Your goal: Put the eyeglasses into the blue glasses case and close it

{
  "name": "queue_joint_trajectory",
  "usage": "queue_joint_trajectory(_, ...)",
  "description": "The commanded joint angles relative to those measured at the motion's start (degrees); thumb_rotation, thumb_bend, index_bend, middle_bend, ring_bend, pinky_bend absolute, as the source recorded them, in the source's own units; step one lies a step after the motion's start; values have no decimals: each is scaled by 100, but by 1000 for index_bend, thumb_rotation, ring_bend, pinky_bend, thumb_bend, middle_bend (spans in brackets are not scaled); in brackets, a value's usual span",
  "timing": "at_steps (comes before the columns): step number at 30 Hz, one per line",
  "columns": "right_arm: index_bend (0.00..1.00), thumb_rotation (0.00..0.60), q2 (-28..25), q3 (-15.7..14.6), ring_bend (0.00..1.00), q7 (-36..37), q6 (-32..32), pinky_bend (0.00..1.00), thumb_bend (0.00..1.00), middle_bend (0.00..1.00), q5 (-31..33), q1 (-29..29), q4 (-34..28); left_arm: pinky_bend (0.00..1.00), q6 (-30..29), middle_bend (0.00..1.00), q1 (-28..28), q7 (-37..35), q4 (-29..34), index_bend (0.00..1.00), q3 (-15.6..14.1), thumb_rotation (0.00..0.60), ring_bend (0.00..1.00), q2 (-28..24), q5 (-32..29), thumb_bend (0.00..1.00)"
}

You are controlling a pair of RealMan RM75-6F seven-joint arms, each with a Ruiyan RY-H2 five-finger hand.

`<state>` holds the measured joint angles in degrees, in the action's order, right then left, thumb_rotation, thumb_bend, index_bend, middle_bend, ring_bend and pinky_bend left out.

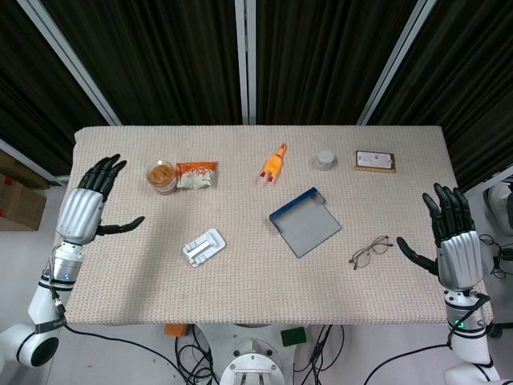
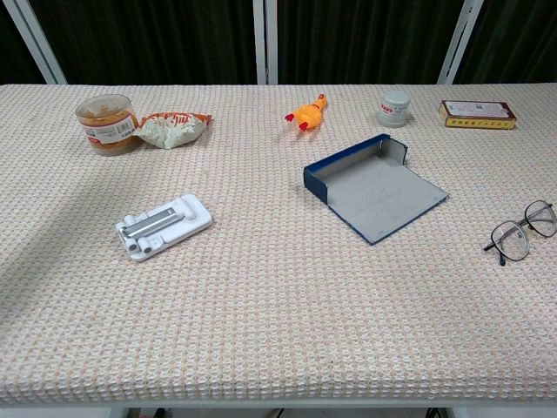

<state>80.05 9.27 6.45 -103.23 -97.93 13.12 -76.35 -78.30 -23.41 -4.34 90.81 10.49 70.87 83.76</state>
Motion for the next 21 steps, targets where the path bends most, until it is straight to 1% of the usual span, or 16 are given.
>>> queue_joint_trajectory(1, 0, 600, 4, -3, 0, 10, 14, 0, 212, 0, 14, -3, 13, 142, -9, 0, 1, 31, 19, 0, -7, 261, 0, -7, 11, 96)
queue_joint_trajectory(6, 0, 600, -42, -55, 0, 118, 161, 0, 212, 0, 84, -7, 6, 142, 13, 0, -13, 75, 50, 0, -9, 261, 0, -12, 3, 96)
queue_joint_trajectory(16, 0, 600, -66, -46, 0, 71, 189, 0, 212, 0, 115, -18, 32, 142, 77, 0, -60, 96, 94, 0, 10, 260, 0, -35, -29, 92)
queue_joint_trajectory(19, 0, 600, -113, -96, 0, -15, 359, 0, 213, 0, 203, -31, 26, 142, 89, 0, -51, 115, 113, 0, 3, 261, 0, -61, -52, 77)
queue_joint_trajectory(21, 0, 600, -236, -159, 0, -112, 656, 0, 212, 0, 367, -40, -77, 142, 112, 0, -48, 139, 129, 0, -2, 265, 0, -83, -82, 70)
